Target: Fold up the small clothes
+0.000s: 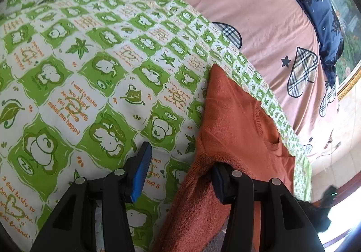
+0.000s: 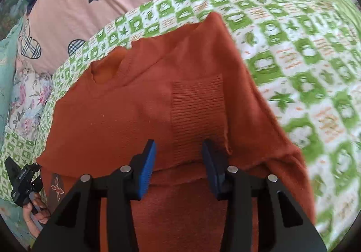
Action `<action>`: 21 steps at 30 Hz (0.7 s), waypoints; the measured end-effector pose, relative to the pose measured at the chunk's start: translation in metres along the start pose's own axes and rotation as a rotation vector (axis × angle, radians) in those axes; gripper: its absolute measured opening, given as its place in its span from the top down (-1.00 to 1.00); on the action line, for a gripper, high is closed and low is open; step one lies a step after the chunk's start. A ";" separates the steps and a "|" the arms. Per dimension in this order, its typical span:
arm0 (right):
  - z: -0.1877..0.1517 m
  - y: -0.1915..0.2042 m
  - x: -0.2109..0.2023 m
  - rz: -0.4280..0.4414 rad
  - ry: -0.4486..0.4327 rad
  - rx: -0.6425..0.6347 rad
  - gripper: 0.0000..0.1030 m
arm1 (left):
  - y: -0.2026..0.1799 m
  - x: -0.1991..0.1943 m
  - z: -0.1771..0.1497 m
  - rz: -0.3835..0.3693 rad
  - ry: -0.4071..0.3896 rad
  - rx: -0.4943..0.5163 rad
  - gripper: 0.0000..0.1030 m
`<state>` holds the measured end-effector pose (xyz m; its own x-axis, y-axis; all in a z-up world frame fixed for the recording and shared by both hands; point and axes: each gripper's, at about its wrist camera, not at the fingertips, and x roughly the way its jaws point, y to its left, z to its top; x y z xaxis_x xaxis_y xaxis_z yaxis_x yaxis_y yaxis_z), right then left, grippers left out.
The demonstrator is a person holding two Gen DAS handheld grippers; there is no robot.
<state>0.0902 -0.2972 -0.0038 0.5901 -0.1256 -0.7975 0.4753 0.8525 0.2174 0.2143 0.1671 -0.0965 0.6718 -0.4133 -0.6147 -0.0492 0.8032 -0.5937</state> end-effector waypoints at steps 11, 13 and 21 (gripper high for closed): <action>-0.062 -0.014 -0.103 0.163 -0.030 -0.122 -0.15 | 0.008 -0.065 -0.036 -0.055 0.116 0.003 -0.17; -0.074 -0.019 -0.110 0.163 -0.021 -0.141 -0.15 | 0.008 -0.081 -0.050 -0.060 0.139 0.043 -0.27; -0.131 -0.066 -0.156 0.267 0.050 -0.124 -0.21 | 0.007 -0.135 -0.119 -0.079 0.282 0.206 -0.56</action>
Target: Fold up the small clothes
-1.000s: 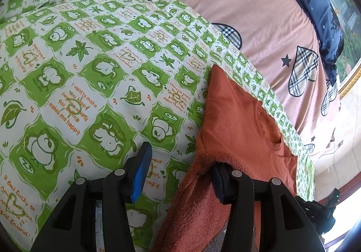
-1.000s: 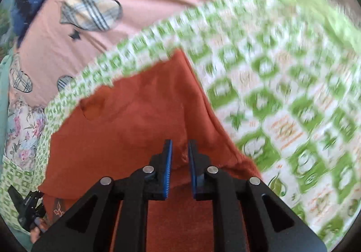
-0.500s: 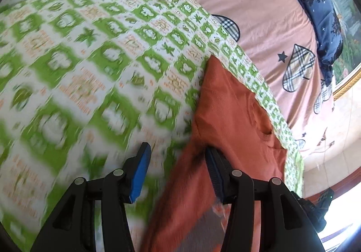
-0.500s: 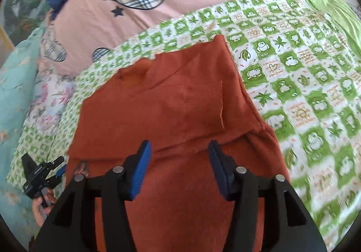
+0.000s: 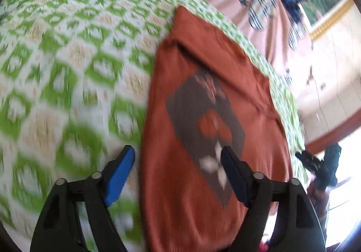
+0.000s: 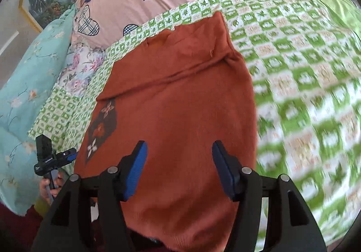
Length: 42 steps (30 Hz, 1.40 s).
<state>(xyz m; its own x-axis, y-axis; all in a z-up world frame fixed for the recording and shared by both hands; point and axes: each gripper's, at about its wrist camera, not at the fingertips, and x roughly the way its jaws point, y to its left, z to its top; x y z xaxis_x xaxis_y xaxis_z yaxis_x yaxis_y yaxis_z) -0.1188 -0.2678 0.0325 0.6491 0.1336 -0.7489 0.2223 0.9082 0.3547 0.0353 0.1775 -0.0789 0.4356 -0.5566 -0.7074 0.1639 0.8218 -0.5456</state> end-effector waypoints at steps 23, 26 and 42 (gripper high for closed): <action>-0.084 -0.033 -0.004 0.157 0.149 0.042 0.85 | -0.004 -0.020 -0.081 -0.200 0.147 0.108 0.16; -0.078 -0.024 -0.017 0.232 0.095 0.028 0.85 | -0.002 -0.014 -0.085 -0.186 0.184 0.119 0.82; -0.017 -0.019 -0.057 0.445 -0.221 0.117 0.86 | -0.027 -0.089 -0.050 -0.363 -0.162 0.091 0.88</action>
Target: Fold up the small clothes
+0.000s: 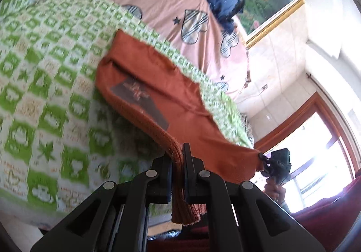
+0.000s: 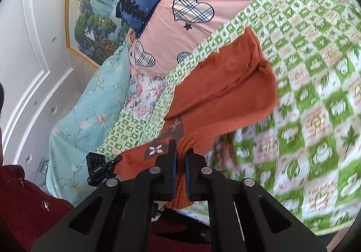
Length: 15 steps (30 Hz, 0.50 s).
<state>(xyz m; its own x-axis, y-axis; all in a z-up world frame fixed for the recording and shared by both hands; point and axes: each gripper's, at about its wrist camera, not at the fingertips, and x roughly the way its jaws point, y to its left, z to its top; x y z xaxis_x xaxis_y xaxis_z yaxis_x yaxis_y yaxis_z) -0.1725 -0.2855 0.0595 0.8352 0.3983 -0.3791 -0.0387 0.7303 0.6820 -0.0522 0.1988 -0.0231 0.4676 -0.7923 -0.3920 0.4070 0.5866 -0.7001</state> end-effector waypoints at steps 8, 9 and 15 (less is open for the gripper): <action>0.074 -0.008 0.038 -0.088 -0.127 -0.041 0.86 | -0.013 0.034 0.075 -0.033 -0.103 0.049 0.88; 0.084 -0.011 0.046 -0.104 -0.131 -0.045 0.86 | -0.014 0.039 0.082 -0.016 -0.108 0.056 0.88; 0.146 -0.041 0.101 -0.210 -0.133 -0.039 0.86 | -0.002 0.086 0.147 0.106 -0.156 0.092 0.88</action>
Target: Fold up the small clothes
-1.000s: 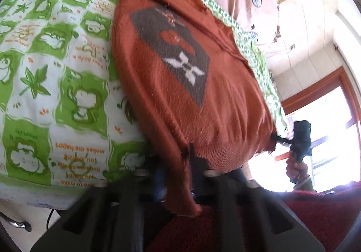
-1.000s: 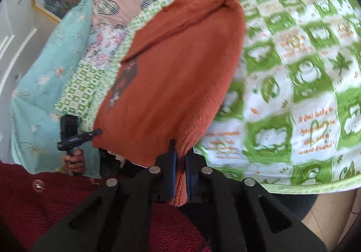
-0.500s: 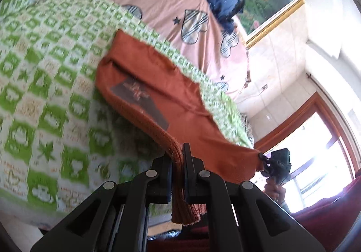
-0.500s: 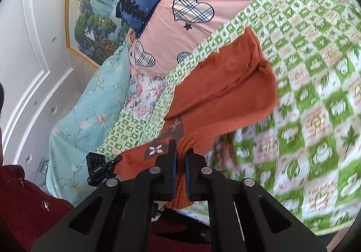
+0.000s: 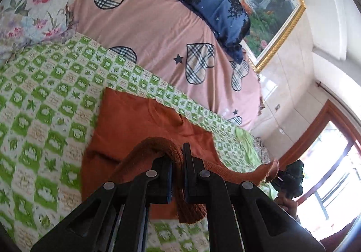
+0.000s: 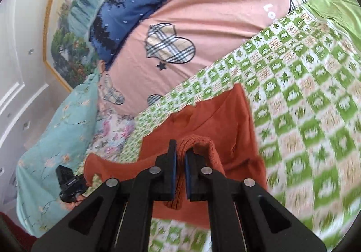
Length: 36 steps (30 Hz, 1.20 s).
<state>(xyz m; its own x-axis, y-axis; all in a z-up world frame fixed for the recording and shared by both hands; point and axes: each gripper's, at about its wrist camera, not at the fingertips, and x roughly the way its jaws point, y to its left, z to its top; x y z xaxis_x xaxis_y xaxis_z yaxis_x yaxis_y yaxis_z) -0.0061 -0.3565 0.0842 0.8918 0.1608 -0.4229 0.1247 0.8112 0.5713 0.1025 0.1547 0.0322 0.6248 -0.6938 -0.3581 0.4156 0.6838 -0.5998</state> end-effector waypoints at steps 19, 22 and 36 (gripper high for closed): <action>0.051 -0.078 0.149 -0.226 0.118 0.055 0.86 | 0.109 0.189 0.075 0.248 0.082 -0.060 0.89; 0.048 -0.086 0.163 -0.294 0.188 0.066 0.85 | 0.120 0.207 0.074 0.274 0.109 -0.070 0.89; -0.034 0.013 0.190 -0.221 0.488 -0.272 0.66 | 0.049 0.211 -0.021 0.098 0.358 -0.042 0.37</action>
<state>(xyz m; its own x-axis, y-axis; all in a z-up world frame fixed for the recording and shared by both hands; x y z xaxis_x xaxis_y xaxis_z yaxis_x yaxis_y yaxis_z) 0.1499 -0.2965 -0.0127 0.5465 0.1595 -0.8221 0.1115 0.9591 0.2602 0.2409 0.0368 -0.0883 0.3867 -0.6658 -0.6381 0.3331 0.7461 -0.5766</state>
